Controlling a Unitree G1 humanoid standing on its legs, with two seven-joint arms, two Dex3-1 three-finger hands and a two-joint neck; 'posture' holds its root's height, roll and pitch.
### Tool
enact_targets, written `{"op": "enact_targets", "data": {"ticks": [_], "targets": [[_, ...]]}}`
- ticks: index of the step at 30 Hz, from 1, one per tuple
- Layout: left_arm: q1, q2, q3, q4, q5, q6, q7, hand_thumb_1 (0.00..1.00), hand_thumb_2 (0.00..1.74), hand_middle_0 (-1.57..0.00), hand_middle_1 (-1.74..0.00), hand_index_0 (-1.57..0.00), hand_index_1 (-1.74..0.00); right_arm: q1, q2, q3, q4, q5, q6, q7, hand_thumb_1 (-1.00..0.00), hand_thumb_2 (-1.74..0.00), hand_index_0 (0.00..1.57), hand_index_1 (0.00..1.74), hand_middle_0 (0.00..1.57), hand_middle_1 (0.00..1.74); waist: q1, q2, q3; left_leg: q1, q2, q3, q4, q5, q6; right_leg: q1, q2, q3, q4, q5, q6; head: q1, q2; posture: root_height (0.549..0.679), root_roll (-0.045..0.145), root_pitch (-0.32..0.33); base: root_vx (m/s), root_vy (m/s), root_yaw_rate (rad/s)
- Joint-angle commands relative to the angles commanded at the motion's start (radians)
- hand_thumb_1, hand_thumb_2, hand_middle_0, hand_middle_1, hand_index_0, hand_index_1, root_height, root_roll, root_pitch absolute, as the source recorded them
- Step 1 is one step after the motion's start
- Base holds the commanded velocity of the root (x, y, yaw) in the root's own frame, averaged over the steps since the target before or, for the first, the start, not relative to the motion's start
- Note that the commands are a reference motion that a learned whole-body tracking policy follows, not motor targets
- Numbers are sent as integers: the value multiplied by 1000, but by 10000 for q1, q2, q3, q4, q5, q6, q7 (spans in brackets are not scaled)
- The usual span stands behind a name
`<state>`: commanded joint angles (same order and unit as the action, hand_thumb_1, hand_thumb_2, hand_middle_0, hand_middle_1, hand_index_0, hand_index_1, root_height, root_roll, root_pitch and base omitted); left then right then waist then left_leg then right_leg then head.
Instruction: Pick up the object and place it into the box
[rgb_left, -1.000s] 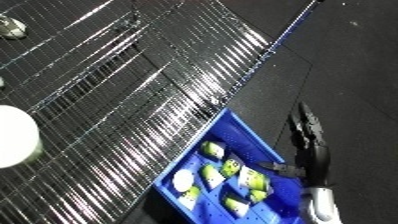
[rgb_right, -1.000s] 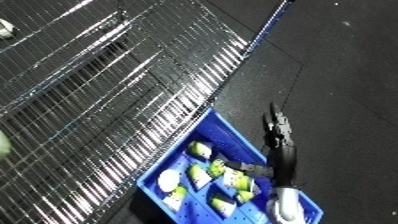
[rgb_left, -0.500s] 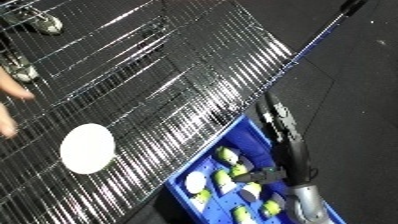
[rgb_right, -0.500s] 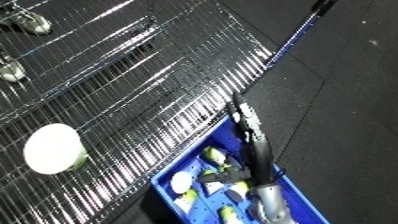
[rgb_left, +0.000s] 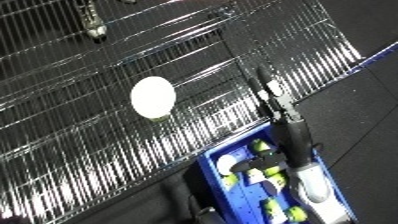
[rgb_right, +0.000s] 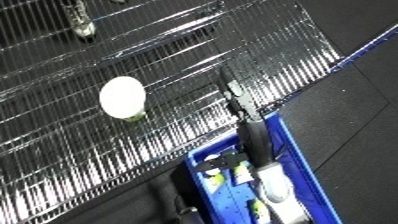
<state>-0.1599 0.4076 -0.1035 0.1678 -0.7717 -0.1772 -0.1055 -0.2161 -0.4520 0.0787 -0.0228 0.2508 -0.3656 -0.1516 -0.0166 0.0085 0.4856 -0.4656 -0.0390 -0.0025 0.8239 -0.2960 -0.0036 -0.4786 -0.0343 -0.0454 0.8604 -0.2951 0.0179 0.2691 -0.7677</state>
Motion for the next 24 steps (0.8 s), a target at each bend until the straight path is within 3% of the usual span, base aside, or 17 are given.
{"op": "enact_targets", "data": {"ticks": [6, 11, 14, 21, 24], "targets": [[24, 100, -56, -54, 86, 237, -151, 1000, 1740, -1570, -1740, -1570, -1740, -349, -54, 404, 158, -212, 380, 341, 0, 0, 0, 0, 0, 0, 264, -35, -7, -7, -90, -83, 167, -115, 28, 67, -103, -154, 167, -94, 21, -457, -578, 630, 81, -30, 67, -27, 163], [170, 166, -110, -45, 103, 308, -300, 1000, 1740, -1570, -1740, -1570, -1740, -498, -18, 603, 326, -194, 549, 272, 0, 0, 0, 0, 0, 0, 443, -29, -20, 62, -158, -115, 274, -168, 50, 122, -183, -230, 328, -161, 35, -423, -725, 627, 78, -44, 88, -4, 136], [248, 195, -130, -65, 99, 350, -313, 1000, 1740, -1570, -1740, -1570, -1740, -551, 3, 647, 437, -116, 595, 107, 0, 0, 0, 0, 0, 0, 500, -20, -28, 105, -182, -114, 326, -202, 73, 137, -213, -253, 418, -193, 35, -333, -532, 626, 77, -51, 87, 12, 91], [648, 336, -51, -251, 21, 475, -404, 1000, 1740, -1570, -1740, -1570, -1740, -480, 45, 571, 629, 9, 610, -336, 0, 0, 0, 0, 0, 0, 600, 70, -32, 53, -184, -87, 549, -271, 172, -44, -280, -298, 834, -297, -1, 147, 534, 620, 74, -62, 92, 15, 63], [774, 411, -36, -403, -39, 550, -403, 1000, 1740, -1570, -1740, -1570, -1740, -494, 45, 560, 709, 43, 617, -608, 0, 0, 0, 0, 0, 0, 629, 115, 7, -77, -188, -81, 683, -283, 208, -256, -273, -302, 1060, -318, -16, 246, 621, 615, 72, -61, 47, 11, 57]]}}
